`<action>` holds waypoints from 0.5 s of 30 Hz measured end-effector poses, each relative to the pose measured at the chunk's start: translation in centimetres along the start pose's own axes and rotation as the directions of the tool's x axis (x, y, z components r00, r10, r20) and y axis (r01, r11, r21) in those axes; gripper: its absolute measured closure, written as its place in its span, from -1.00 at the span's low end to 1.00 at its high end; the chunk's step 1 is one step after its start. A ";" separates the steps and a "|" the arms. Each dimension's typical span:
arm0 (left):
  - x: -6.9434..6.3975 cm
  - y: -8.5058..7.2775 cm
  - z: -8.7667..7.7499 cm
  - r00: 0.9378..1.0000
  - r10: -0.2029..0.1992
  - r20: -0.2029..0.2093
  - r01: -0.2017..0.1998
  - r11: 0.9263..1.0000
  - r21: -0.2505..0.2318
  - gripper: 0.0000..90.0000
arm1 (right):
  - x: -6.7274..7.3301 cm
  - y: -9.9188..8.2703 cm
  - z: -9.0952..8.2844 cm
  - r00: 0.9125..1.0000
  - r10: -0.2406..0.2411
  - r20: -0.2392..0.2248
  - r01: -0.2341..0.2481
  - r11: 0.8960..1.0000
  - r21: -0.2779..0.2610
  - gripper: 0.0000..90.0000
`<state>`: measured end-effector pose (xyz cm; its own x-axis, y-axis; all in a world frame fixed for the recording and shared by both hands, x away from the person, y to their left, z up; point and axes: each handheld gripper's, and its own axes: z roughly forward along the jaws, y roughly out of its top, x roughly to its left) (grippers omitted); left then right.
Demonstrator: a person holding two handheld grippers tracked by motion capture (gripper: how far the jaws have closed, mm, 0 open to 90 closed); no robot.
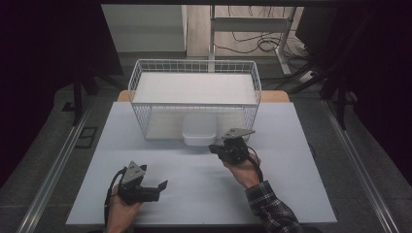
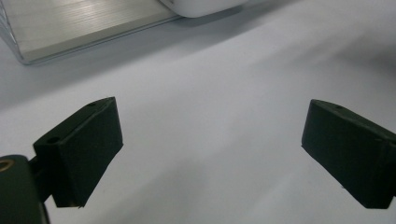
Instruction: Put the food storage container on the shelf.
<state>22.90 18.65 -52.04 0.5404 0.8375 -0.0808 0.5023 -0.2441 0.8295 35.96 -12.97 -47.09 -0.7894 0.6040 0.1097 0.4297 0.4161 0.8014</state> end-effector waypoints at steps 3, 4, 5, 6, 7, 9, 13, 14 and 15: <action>-0.3 -0.4 -0.3 1.000 0.014 -0.005 -0.014 1.000 0.005 -0.90 | 0.3 0.0 0.5 1.000 -0.010 -0.005 0.010 1.000 0.006 0.96; -0.4 -0.5 -0.4 1.000 0.019 -0.007 -0.019 1.000 0.007 -0.91 | 0.4 0.1 0.7 1.000 -0.009 -0.009 0.009 1.000 0.009 0.96; -0.5 -0.6 -0.5 1.000 0.023 -0.007 -0.023 1.000 0.007 -0.91 | 0.6 0.1 1.2 1.000 -0.010 -0.009 0.010 1.000 0.014 0.96; -0.6 -0.7 -0.6 1.000 0.028 -0.007 -0.028 1.000 0.006 -0.91 | 0.6 0.1 1.2 1.000 -0.010 -0.009 0.010 1.000 0.014 0.96; -0.6 -0.7 -0.7 0.999 0.032 -0.008 -0.032 0.999 0.003 -0.91 | 0.6 0.1 1.4 1.000 -0.011 -0.010 0.011 1.000 0.014 0.96; -0.8 -0.9 -0.9 0.999 0.040 -0.010 -0.040 0.999 0.000 -0.92 | 0.6 0.2 2.0 1.000 -0.004 -0.014 0.004 1.000 0.019 0.96; -0.7 -1.1 -1.0 0.999 0.054 -0.011 -0.054 0.999 -0.007 -0.95 | 0.5 0.3 3.2 1.000 -0.008 -0.006 0.008 0.999 0.034 0.97; -0.7 -1.2 -1.0 0.999 0.052 -0.009 -0.052 0.999 -0.009 -0.95 | 0.5 0.3 3.5 1.000 -0.008 -0.005 0.008 0.999 0.037 0.97; -0.7 -1.2 -0.9 0.999 0.052 -0.007 -0.052 0.999 -0.011 -0.95 | 0.5 0.4 3.8 1.000 -0.008 0.000 0.008 0.999 0.038 0.97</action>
<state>21.30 18.84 -52.44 0.5608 0.8273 -0.0338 0.4661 -0.2817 0.8387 37.43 -9.95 -48.95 -0.7925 0.6010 0.1035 0.4403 0.4464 0.7790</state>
